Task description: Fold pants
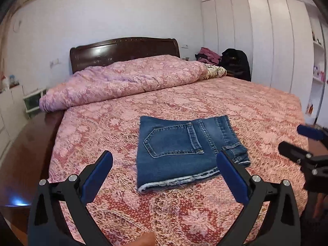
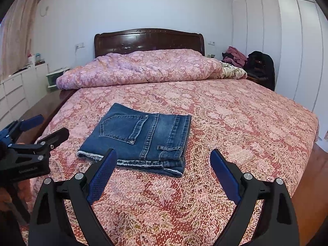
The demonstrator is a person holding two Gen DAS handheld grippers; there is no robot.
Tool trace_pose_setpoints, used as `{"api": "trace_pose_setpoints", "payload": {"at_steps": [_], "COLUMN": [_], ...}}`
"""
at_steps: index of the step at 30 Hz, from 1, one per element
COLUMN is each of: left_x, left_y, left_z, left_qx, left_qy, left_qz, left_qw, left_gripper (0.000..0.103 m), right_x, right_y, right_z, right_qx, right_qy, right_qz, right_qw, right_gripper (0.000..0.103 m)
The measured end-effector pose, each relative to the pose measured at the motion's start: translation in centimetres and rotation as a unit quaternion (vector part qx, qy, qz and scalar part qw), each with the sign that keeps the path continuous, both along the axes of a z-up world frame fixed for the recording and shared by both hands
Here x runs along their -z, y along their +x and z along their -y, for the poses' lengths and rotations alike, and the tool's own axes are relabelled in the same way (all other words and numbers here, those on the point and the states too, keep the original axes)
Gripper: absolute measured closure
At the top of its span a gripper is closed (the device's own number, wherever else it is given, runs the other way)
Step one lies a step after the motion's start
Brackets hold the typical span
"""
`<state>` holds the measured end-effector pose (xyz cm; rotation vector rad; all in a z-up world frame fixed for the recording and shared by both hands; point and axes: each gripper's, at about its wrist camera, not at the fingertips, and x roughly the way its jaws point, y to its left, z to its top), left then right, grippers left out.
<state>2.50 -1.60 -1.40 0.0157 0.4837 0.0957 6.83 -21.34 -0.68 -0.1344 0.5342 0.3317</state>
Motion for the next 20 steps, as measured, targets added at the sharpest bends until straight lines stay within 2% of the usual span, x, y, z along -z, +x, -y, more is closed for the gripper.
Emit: {"api": "trace_pose_setpoints", "payload": {"at_steps": [4,10,13,14,17,20], "left_x": [-0.1,0.3,0.4,0.4,0.5,1.0], "left_y": [0.1,0.2,0.3,0.3,0.2,0.5], "left_z": [0.2,0.5,0.4,0.3,-0.8,-1.3], "left_qx": [0.018,0.011,0.022,0.029,0.067,0.059], "left_qy": [-0.009,-0.006,-0.009,-0.017,-0.077,-0.091], "left_qz": [-0.002,-0.002,-0.004,-0.004,0.008,0.003], "left_qw": [0.9998,0.9999,0.9997,0.9994,0.9947,0.9941], "left_gripper": [0.002,0.002,0.002,0.002,0.002,0.002], "right_x": [0.1,0.1,0.1,0.0,0.0,0.1], "right_y": [0.0,0.1,0.0,0.1,0.0,-0.1], "right_z": [0.0,0.0,0.0,0.0,-0.1,-0.1], "right_qx": [-0.001,0.0,0.0,-0.001,-0.002,-0.001], "right_qy": [-0.003,-0.003,-0.002,-0.002,-0.002,-0.002], "right_qz": [-0.001,-0.001,-0.001,-0.001,-0.001,-0.002], "right_qw": [1.0,1.0,1.0,1.0,1.0,1.0], "right_gripper": [0.012,0.012,0.012,0.012,0.012,0.012]}}
